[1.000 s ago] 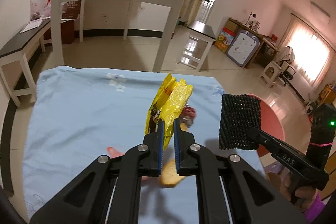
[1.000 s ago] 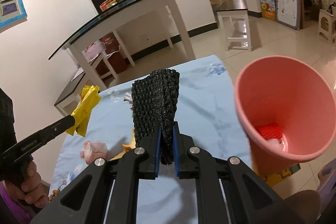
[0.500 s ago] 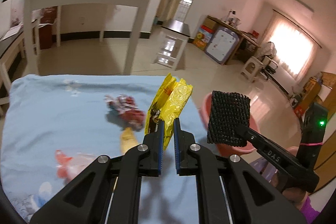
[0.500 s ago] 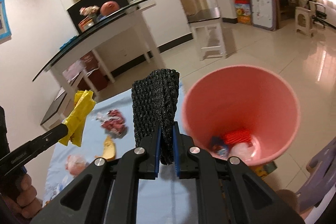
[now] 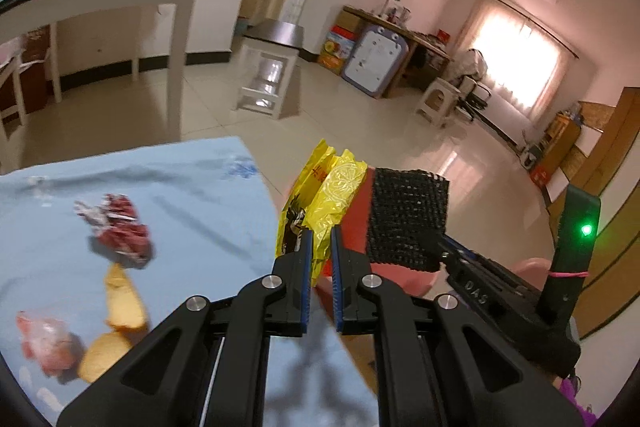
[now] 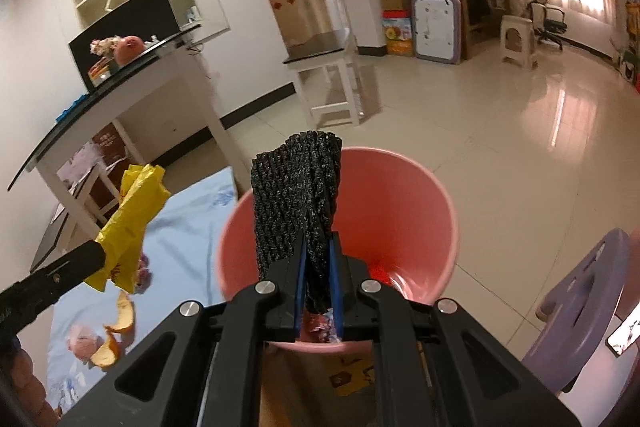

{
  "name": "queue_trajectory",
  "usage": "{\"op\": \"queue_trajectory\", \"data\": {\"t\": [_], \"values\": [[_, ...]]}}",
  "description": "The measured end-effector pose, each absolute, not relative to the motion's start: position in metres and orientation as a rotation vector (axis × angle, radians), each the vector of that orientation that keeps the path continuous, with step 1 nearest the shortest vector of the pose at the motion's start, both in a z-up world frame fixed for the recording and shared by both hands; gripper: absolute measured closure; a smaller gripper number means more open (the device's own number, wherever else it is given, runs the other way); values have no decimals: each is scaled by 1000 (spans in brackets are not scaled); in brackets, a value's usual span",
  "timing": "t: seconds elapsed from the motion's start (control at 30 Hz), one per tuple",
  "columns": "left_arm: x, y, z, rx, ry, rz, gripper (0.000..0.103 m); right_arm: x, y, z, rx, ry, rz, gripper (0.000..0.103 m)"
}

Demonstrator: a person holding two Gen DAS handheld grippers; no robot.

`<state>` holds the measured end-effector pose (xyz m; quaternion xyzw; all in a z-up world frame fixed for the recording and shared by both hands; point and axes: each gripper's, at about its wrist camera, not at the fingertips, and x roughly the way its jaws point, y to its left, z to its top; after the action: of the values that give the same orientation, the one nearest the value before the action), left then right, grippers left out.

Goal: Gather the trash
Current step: 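Carry the yellow packet and black net sleeve over the pink bucket with both tools, then open both tools to drop the yellow packet and net sleeve into the bucket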

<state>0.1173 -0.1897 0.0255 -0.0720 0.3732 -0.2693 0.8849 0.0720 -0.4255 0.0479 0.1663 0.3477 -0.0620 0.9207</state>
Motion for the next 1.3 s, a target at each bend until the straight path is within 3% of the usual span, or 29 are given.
{"op": "queue_trajectory", "data": {"t": [0.6, 0.67, 0.73, 0.8, 1.3], "values": [[153, -251, -14, -112, 874, -585, 95, 101, -456, 24, 323, 767, -190, 91], [151, -257, -14, -94, 867, -580, 93, 105, -456, 23, 324, 770, -192, 88], [151, -260, -14, -65, 860, -577, 87, 109, -452, 22, 336, 770, -189, 76], [148, -262, -14, -43, 852, -578, 82, 110, -453, 21, 337, 772, -199, 70], [135, -247, -1, -72, 821, -597, 79, 100, -452, 19, 351, 776, -197, 63]]}}
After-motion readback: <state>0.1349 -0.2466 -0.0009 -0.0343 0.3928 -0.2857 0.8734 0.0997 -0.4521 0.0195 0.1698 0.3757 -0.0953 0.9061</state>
